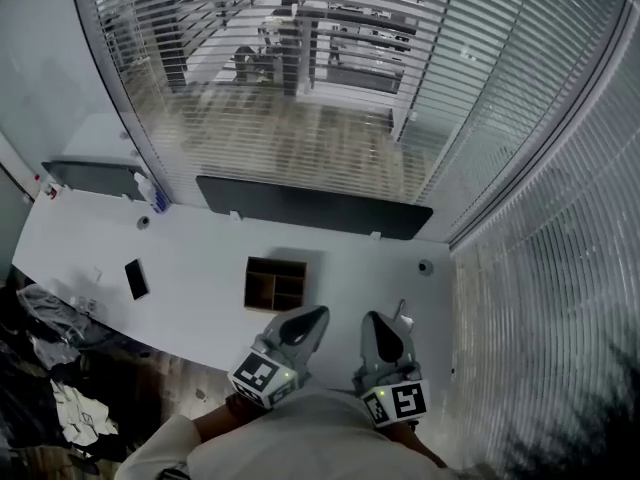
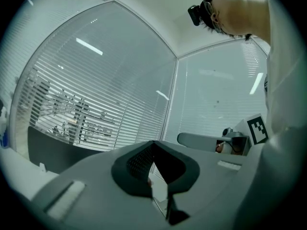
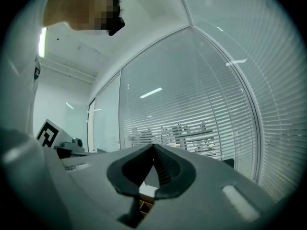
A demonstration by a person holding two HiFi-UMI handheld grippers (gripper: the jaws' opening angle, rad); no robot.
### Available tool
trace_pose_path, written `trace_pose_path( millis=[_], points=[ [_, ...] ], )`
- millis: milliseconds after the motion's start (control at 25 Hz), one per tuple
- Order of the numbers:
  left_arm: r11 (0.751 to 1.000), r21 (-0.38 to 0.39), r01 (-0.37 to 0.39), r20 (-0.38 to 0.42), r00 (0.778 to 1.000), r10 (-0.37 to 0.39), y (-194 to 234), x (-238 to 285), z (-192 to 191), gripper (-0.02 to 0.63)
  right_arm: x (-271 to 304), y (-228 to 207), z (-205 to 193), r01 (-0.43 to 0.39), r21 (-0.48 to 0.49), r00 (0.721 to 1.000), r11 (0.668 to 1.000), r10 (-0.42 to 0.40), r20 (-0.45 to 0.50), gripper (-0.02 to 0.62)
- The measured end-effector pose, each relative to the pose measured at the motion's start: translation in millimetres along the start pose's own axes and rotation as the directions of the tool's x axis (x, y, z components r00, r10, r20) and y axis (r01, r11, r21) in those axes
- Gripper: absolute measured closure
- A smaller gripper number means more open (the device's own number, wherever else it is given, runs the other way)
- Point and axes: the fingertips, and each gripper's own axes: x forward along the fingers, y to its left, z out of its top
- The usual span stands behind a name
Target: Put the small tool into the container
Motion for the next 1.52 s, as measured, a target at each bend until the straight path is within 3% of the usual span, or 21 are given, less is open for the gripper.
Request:
trace_pose_path(
  millis=[360,800,1160,1520],
  points=[
    [0.998,0.033,-0.044,-0.031,0.998,0.045,19.2,12.2,-33.8,0.603,13.7,-16.9,-35.7,-0.041,0.035,0.999,0.999,0.042,-0.005,0.595],
    [0.999,0.044,-0.026,-0.074,0.997,0.030,22.9,38.8,-39.3,0.603,21.7,-41.2,-40.0,-0.031,0.027,0.999,0.999,0.032,-0.036,0.594],
    [0.999,0.018,0.034,-0.151,0.988,-0.031,15.9,71.7,-58.4,0.603,5.1,-71.9,-49.5,0.057,0.023,0.993,0.998,-0.055,-0.102,0.595],
    [0.991,-0.015,0.130,-0.240,0.962,-0.130,-10.1,105.0,-100.4,0.603,-21.2,-112.8,-74.3,0.159,0.010,0.973,0.987,-0.155,-0.168,0.595]
  ],
)
